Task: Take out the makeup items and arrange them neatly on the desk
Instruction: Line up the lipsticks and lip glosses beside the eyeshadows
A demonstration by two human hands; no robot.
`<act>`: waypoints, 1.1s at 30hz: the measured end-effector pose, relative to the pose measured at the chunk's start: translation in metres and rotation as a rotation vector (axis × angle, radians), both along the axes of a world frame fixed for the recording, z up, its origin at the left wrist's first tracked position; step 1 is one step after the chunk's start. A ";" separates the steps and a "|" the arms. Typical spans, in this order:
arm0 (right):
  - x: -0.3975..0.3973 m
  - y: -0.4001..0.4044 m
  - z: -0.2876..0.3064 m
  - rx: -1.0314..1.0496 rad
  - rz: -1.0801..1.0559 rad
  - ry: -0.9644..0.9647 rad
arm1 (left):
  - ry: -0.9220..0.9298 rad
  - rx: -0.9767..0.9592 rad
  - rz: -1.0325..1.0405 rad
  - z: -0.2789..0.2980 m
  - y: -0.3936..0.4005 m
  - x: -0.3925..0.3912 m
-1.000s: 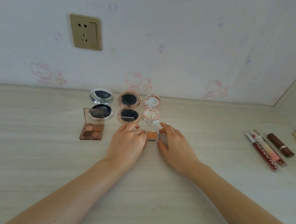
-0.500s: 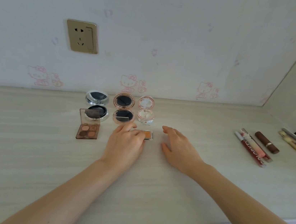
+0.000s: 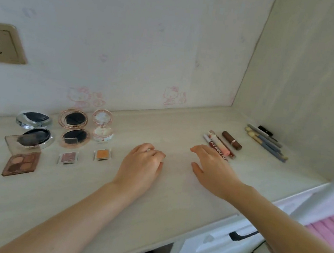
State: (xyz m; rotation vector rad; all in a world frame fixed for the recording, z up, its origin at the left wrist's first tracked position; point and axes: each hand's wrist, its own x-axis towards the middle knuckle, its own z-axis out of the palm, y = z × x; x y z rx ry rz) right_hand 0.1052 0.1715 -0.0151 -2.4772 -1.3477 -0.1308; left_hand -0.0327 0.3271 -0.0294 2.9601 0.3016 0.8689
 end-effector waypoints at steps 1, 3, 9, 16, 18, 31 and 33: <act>0.006 -0.009 0.000 -0.001 -0.027 0.003 | 0.009 -0.009 -0.014 0.000 -0.004 0.009; 0.019 -0.028 0.000 -0.003 -0.073 0.013 | 0.034 -0.035 -0.046 -0.001 -0.012 0.028; 0.060 -0.066 -0.004 -0.012 -0.192 0.032 | 0.075 -0.127 -0.081 0.001 -0.028 0.092; 0.111 -0.079 -0.011 -0.006 -0.304 0.132 | 0.129 -0.329 -0.090 0.013 -0.042 0.155; 0.124 -0.078 -0.013 0.007 -0.331 0.152 | 0.112 -0.355 -0.098 0.015 -0.043 0.172; 0.152 -0.046 -0.017 -0.051 -0.443 0.030 | 0.426 -0.401 -0.015 0.011 -0.045 0.258; 0.152 -0.046 -0.017 -0.081 -0.450 0.004 | 0.445 -0.420 -0.033 0.012 -0.046 0.263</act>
